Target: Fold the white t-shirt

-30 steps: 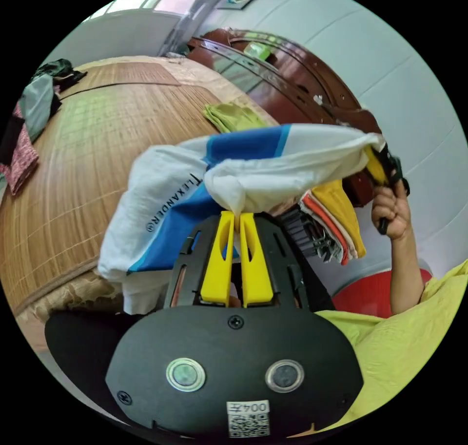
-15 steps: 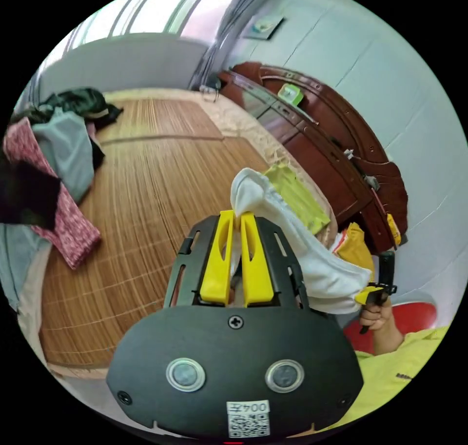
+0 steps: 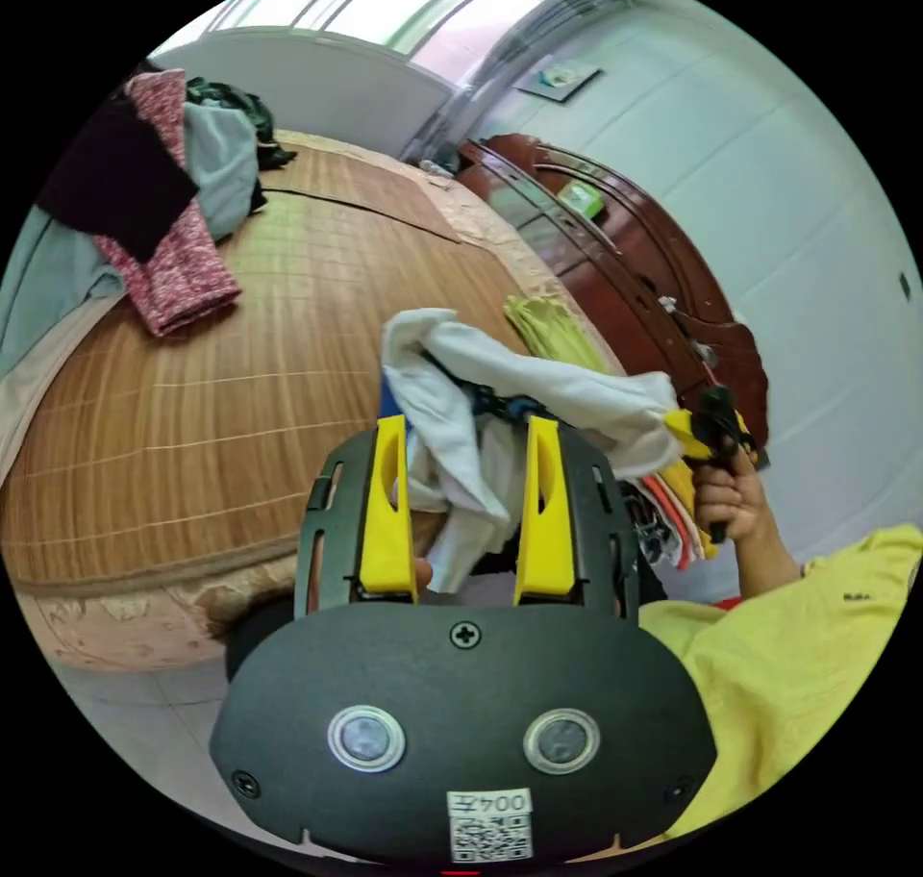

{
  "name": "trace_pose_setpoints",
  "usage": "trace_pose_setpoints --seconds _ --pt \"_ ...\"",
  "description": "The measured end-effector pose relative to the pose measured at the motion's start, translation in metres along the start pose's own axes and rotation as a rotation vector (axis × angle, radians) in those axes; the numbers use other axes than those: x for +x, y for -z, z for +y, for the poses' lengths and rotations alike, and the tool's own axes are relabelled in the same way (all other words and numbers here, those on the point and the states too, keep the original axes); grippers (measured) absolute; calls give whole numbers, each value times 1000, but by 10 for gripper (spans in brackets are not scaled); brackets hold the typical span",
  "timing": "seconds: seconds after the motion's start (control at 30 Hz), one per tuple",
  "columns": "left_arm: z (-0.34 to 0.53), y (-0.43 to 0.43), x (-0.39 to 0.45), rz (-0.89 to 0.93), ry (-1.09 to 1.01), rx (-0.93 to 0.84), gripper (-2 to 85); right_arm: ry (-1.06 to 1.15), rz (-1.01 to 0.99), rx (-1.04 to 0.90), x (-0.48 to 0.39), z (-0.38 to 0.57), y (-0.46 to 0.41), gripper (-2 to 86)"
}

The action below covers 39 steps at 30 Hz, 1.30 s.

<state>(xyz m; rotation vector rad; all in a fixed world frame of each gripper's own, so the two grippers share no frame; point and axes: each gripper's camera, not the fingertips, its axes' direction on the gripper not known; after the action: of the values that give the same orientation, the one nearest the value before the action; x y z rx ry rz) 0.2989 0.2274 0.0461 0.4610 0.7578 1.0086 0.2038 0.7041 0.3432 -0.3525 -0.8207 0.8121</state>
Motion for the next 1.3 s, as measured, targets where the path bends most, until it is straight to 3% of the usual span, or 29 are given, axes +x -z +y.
trace_pose_setpoints --seconds 0.13,0.23,0.33,0.37,0.5,0.67,0.8,0.93,1.23,1.3 --pt "16 -25 73 43 -182 -75 192 55 108 -107 -17 -17 -47 -4" --pt "22 -36 104 -22 -233 -87 195 98 154 -198 -32 -26 -78 -3" --pt "26 -25 100 -82 -173 -49 107 136 173 -281 -44 -30 -102 1" --pt "29 -14 94 -101 -140 -15 37 152 179 -296 -47 -31 -106 4" --pt "39 25 54 -33 14 58 15 248 128 -278 -55 -36 -99 17" --pt "53 62 20 11 140 102 10 326 359 -103 -43 -77 -50 63" --pt "60 65 19 12 153 81 9 184 316 -111 1 -128 -32 88" --pt "64 68 23 30 164 79 8 13 285 -183 52 -181 -36 169" --pt "74 82 40 24 152 32 9 -67 319 -384 95 -234 -64 154" --pt "77 86 48 23 152 25 9 -61 265 -438 95 -233 -67 98"
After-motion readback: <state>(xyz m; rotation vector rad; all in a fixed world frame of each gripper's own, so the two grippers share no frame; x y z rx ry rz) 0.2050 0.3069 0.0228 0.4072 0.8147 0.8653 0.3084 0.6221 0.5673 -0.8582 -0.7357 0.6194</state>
